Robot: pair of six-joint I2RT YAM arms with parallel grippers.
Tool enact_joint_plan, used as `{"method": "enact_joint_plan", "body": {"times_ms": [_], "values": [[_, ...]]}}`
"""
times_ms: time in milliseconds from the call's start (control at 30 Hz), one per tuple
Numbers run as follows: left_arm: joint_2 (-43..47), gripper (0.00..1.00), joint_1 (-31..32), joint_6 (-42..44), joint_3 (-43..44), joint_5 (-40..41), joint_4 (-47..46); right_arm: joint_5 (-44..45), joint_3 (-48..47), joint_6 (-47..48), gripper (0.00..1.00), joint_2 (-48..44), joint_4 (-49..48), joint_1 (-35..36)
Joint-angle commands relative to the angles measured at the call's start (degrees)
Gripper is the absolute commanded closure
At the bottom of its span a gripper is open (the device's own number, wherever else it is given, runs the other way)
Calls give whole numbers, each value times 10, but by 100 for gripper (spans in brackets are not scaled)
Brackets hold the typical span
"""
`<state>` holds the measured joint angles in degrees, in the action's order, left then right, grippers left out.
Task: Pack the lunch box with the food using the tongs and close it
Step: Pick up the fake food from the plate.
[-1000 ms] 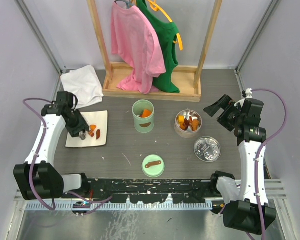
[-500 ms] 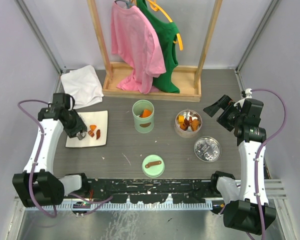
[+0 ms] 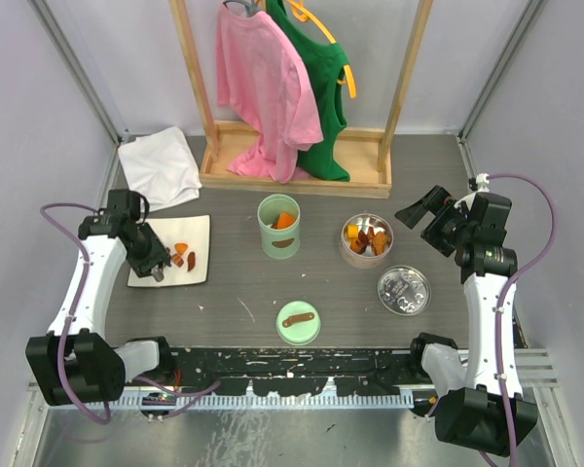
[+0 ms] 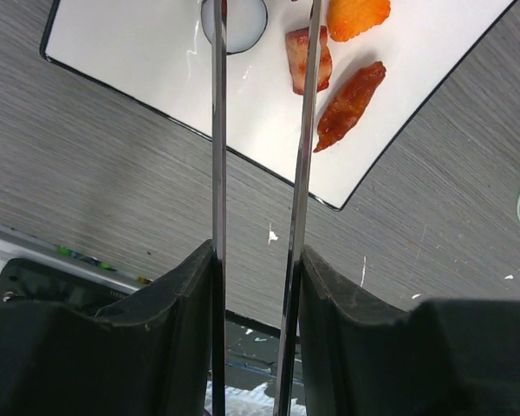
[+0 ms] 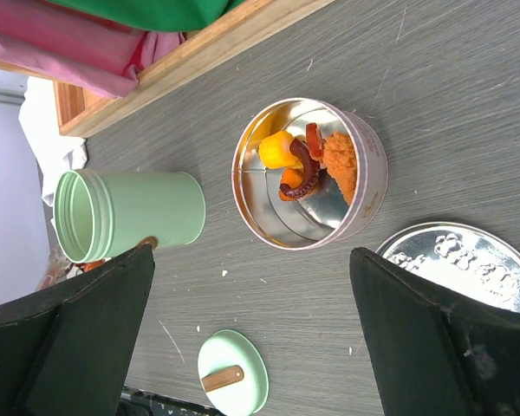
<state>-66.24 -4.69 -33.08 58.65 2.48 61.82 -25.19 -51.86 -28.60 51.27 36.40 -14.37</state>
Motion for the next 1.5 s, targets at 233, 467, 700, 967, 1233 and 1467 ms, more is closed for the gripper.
{"method": "enact_joint_plan", "body": {"times_ms": [233, 467, 700, 967, 1233, 1467], "values": [[-44, 65, -4, 17, 6, -4, -41, -6, -4, 7, 0, 0, -23, -2], [-55, 72, -4, 29, 21, -18, -31, 0, -2, 13, 0, 0, -23, -1], [-6, 90, -4, 44, 54, -50, -31, -4, -5, 12, 0, 0, -20, -1], [46, 90, -4, 32, 136, -79, -4, -9, -7, 8, 0, 1, -20, -1], [55, 91, -4, 23, 168, -146, 4, -10, -7, 7, 0, 0, -20, -1], [54, 92, -4, 29, 198, -194, 23, -9, -5, 7, 0, -2, -20, -2]]}}
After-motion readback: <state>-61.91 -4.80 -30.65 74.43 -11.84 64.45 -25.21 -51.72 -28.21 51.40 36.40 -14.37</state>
